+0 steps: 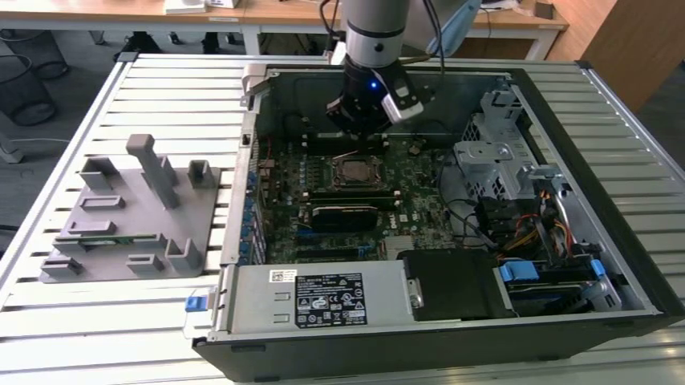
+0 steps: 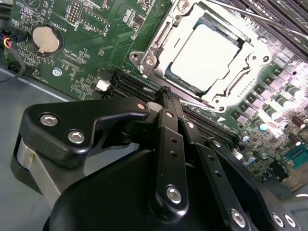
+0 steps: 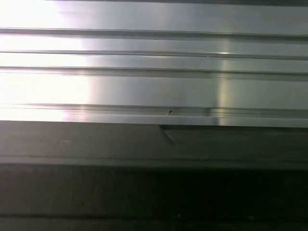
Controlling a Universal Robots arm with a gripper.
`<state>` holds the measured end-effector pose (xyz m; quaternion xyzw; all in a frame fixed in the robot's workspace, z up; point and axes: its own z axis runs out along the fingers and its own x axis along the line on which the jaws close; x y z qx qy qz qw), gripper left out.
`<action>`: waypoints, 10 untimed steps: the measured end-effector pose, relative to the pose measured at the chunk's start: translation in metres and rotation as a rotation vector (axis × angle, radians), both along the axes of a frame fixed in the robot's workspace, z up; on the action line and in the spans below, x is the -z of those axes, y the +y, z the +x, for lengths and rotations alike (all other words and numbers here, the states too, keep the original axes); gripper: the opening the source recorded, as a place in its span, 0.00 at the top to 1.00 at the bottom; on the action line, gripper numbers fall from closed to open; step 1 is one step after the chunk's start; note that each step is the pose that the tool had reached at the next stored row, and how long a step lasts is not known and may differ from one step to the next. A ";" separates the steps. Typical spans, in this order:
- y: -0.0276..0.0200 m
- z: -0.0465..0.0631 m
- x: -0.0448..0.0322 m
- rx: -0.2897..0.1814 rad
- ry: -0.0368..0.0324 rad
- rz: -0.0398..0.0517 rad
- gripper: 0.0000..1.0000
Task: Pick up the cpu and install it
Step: 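Install the first cpu locking lever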
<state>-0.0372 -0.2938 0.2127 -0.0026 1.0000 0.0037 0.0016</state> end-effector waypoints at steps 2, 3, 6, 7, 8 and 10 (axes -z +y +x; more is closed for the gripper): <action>0.0000 0.000 0.0012 0.000 0.0001 -0.0005 0.89; 0.0000 0.000 0.0017 0.000 0.0000 -0.0008 0.89; 0.0000 0.001 0.0035 0.000 0.0001 -0.0020 0.89; 0.0000 0.001 0.0041 0.000 0.0000 -0.0025 0.89; 0.0000 0.001 0.0048 0.000 0.0001 -0.0031 0.89; 0.0000 0.002 0.0062 0.000 0.0001 -0.0038 0.89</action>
